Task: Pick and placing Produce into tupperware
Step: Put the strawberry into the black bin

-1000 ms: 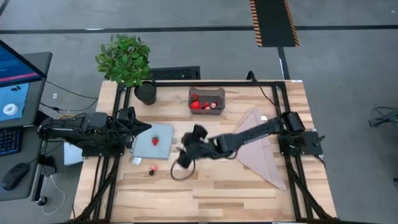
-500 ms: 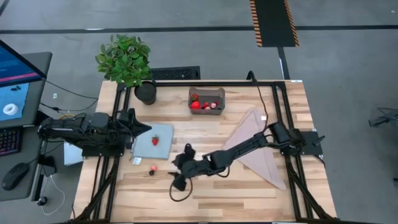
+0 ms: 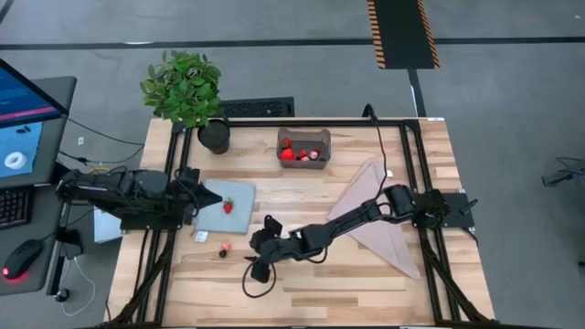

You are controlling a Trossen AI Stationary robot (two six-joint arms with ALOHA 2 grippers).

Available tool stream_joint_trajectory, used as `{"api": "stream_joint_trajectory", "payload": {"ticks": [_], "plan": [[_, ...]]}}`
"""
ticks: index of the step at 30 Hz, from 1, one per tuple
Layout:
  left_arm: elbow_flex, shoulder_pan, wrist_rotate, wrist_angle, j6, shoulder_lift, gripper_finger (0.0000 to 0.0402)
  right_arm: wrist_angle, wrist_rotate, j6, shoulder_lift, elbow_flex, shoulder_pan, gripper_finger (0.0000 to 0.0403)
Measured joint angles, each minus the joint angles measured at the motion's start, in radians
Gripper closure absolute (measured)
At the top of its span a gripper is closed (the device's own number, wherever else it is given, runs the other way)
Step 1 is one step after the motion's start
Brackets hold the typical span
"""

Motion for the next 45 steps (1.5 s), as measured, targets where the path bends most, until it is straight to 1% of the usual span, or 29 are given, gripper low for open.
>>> {"api": "stream_joint_trajectory", "payload": {"ticks": [1, 3, 5, 6, 11, 15, 18, 22, 26, 29, 31, 33, 36, 39, 45], "plan": [[0.0, -0.01, -0.045, -0.02, -0.009, 0.001, 0.0378, -0.009, 0.001, -0.009, -0.009, 0.001, 0.0, 0.0135], [-0.003, -0.026, -0.131, -0.065, -0.059, 0.017, 0.0374, -0.082, 0.005, -0.018, -0.044, 0.001, 0.001, 0.0135], [-0.016, -0.034, -0.182, -0.118, -0.126, 0.043, 0.037, -0.11, 0.009, -0.02, -0.07, 0.003, 0.001, 0.0135], [-0.027, -0.037, -0.187, -0.14, -0.151, 0.062, 0.0368, -0.148, 0.021, -0.021, -0.089, 0.002, 0.002, 0.0135], [-0.09, -0.048, -0.192, -0.128, -0.256, 0.176, 0.0353, -0.225, 0.09, -0.065, -0.165, 0.001, 0.011, 0.0135], [-0.098, -0.061, -0.237, -0.11, -0.329, 0.266, 0.0338, -0.283, 0.171, -0.098, -0.223, 0.001, 0.031, 0.0135], [-0.097, -0.074, -0.248, -0.061, -0.338, 0.328, 0.0319, -0.312, 0.213, -0.113, -0.249, 0.001, 0.045, 0.0135], [-0.097, -0.092, -0.278, -0.018, -0.331, 0.405, 0.0274, -0.333, 0.252, -0.118, -0.258, 0.001, 0.064, 0.0135], [-0.097, -0.106, -0.303, -0.01, -0.377, 0.472, 0.0204, -0.371, 0.289, -0.115, -0.258, 0.001, 0.082, 0.0135], [-0.097, -0.105, -0.351, -0.017, -0.415, 0.504, 0.0154, -0.392, 0.309, -0.097, -0.258, 0.001, 0.09, 0.0135], [-0.097, -0.105, -0.37, -0.017, -0.433, 0.525, 0.013, -0.396, 0.318, -0.091, -0.258, 0.001, 0.092, 0.0135], [-0.097, -0.105, -0.371, 0.0, -0.444, 0.555, 0.0115, -0.396, 0.321, -0.091, -0.258, 0.001, 0.095, 0.0135], [-0.097, -0.105, -0.348, 0.052, -0.435, 0.611, 0.0105, -0.399, 0.32, -0.088, -0.258, 0.001, 0.096, 0.0135], [-0.097, -0.105, -0.323, 0.095, -0.426, 0.671, 0.0105, -0.406, 0.32, -0.08, -0.258, 0.001, 0.095, 0.0135], [-0.097, -0.105, -0.314, 0.092, -0.436, 0.765, 0.0116, -0.412, 0.32, -0.065, -0.258, 0.001, 0.095, 0.0135]]}}
